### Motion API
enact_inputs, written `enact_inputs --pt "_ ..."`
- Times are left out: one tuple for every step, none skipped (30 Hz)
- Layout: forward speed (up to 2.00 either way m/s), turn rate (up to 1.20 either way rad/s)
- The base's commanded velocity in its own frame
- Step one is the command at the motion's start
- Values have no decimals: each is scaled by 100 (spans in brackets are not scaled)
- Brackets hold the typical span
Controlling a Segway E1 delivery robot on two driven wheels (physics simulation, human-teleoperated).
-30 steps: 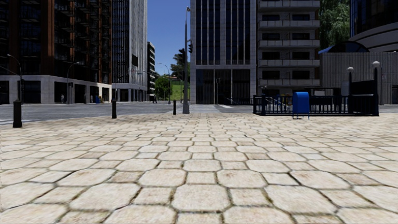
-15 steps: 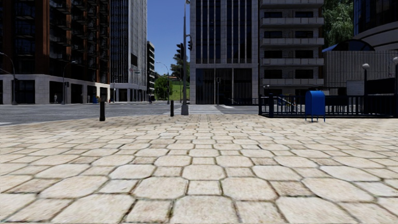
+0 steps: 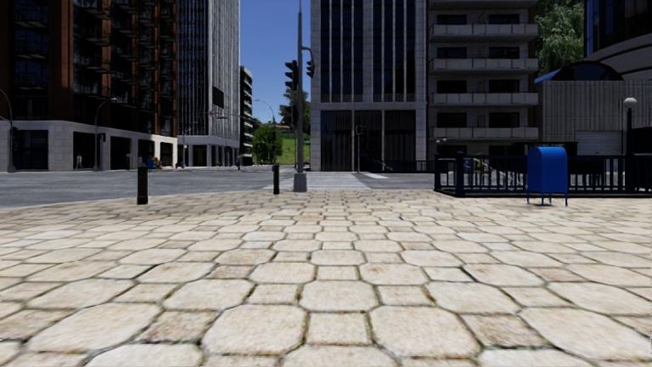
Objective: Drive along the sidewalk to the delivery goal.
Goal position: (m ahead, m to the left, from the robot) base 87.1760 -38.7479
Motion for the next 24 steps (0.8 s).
enact_inputs --pt "200 0" --pt "200 0" --pt "200 0" --pt "200 0" --pt "200 0" --pt "200 0" --pt "200 0" --pt "200 0" --pt "200 0" --pt "200 0" --pt "200 0" --pt "200 0" --pt "200 0" --pt "200 0" --pt "200 0" --pt "200 0" --pt "200 0" --pt "200 0" --pt "200 0" --pt "200 0" --pt "200 0" --pt "200 0" --pt "200 0" --pt "200 0"
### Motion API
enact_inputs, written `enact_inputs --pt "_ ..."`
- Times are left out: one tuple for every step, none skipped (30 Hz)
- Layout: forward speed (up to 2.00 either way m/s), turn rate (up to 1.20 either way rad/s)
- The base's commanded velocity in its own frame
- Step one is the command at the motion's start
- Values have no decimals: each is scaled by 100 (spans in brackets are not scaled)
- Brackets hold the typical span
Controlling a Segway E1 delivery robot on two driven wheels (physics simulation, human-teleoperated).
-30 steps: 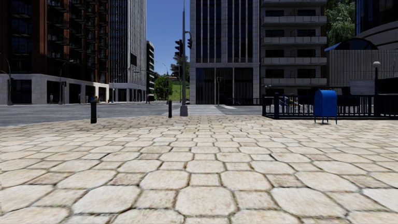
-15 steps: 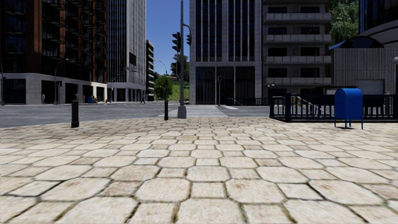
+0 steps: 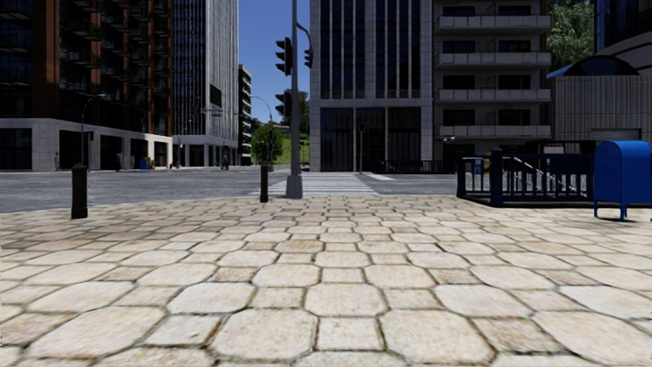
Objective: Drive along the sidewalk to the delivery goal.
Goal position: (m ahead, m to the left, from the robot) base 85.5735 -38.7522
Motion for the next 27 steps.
enact_inputs --pt "200 0" --pt "200 0" --pt "200 0" --pt "200 0" --pt "200 0" --pt "200 0" --pt "200 0" --pt "200 0" --pt "200 0" --pt "200 0" --pt "200 0" --pt "200 0" --pt "200 0" --pt "200 0" --pt "200 0" --pt "200 0" --pt "200 0" --pt "200 0" --pt "200 0" --pt "200 0" --pt "200 0" --pt "200 0" --pt "200 0" --pt "200 0" --pt "200 0" --pt "200 0" --pt "200 0"
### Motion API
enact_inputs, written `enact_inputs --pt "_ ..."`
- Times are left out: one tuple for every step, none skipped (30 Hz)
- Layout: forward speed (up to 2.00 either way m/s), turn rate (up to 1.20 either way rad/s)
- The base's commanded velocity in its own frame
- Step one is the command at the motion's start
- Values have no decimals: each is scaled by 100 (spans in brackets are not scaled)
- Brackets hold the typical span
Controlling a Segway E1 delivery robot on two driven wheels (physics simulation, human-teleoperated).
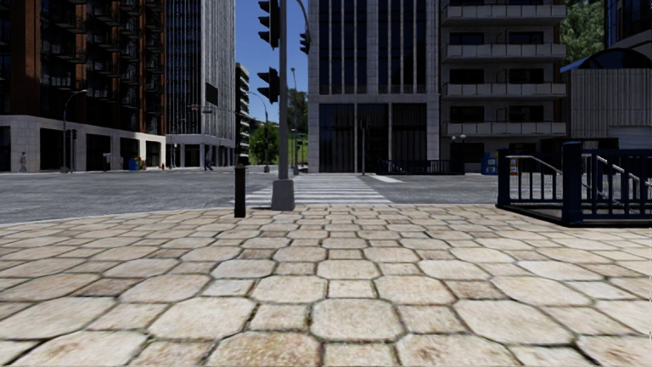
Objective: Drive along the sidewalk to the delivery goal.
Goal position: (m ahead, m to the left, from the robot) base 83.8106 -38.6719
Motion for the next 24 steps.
enact_inputs --pt "200 0" --pt "200 0" --pt "200 0" --pt "200 0" --pt "200 0" --pt "200 0" --pt "200 0" --pt "200 0" --pt "200 0" --pt "200 0" --pt "200 0" --pt "200 0" --pt "200 0" --pt "200 0" --pt "200 0" --pt "200 0" --pt "200 0" --pt "200 0" --pt "200 0" --pt "200 0" --pt "200 0" --pt "200 0" --pt "200 0" --pt "200 0"
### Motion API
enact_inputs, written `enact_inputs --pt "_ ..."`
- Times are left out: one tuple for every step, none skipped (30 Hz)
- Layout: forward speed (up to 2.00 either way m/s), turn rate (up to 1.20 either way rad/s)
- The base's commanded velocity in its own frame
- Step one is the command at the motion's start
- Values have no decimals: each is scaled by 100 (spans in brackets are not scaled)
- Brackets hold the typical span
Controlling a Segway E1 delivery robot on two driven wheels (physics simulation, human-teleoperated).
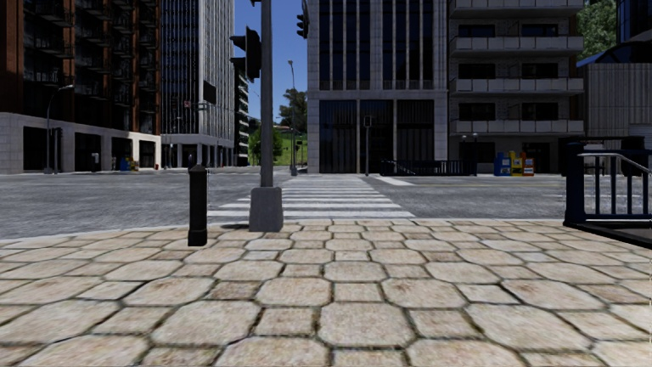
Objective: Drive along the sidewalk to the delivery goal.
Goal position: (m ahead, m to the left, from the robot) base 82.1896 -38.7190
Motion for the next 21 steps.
enact_inputs --pt "200 0" --pt "200 0" --pt "200 0" --pt "200 0" --pt "200 0" --pt "200 0" --pt "200 0" --pt "200 0" --pt "200 0" --pt "200 0" --pt "200 0" --pt "200 0" --pt "200 0" --pt "200 0" --pt "200 0" --pt "200 -9" --pt "200 -22" --pt "200 -24" --pt "200 -23" --pt "200 -23" --pt "200 -15"
